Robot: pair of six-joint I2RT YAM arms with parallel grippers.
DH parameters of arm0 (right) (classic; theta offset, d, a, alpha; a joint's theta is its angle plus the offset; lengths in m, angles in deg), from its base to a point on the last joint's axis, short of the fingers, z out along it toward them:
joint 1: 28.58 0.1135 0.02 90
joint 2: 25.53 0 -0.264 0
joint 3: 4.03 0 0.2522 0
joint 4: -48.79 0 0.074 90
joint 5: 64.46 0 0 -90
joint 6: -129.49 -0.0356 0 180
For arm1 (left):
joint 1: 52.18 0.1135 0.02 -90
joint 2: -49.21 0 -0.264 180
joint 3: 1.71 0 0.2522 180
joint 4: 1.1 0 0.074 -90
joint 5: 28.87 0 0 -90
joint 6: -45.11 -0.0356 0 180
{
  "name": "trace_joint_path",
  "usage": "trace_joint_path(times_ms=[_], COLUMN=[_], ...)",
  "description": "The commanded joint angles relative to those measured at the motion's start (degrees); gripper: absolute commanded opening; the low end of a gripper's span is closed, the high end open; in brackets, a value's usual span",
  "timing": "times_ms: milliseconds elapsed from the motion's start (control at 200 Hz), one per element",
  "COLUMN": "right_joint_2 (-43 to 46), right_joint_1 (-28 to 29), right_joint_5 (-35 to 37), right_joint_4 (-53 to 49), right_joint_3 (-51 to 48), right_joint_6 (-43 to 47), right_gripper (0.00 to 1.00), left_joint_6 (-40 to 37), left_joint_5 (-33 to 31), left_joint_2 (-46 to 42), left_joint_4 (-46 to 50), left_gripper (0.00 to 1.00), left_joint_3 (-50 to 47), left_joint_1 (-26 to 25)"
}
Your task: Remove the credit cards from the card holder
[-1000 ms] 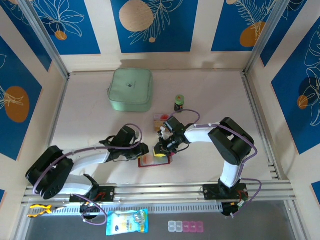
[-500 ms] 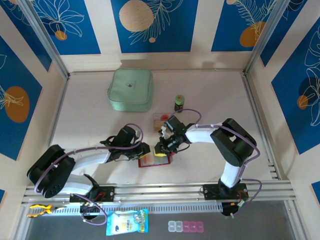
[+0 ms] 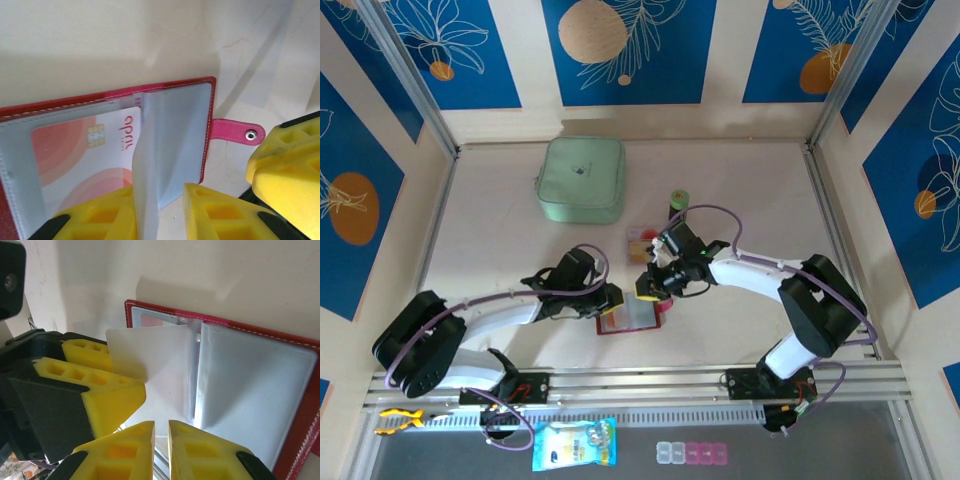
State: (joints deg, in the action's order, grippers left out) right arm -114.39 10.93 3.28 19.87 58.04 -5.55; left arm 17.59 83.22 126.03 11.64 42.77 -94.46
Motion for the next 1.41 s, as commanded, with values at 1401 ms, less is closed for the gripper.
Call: trace_joint_path(times_ms=[1401], right_joint_2=[17.09], right_joint_1=[-7.24], right_joint_5=[2.29], right_joint_4=[-6.61], right_joint_3=[-11.70], right_joint_6=[0.35], right_gripper=[0.18], left_joint_6=[-1.06], left_joint_5=[0.91], left_joint_2=[17.80], left_joint_4=[-2.83], left_gripper=[0.36], left_joint_3=[14.66], left_joint_1=[-7.51])
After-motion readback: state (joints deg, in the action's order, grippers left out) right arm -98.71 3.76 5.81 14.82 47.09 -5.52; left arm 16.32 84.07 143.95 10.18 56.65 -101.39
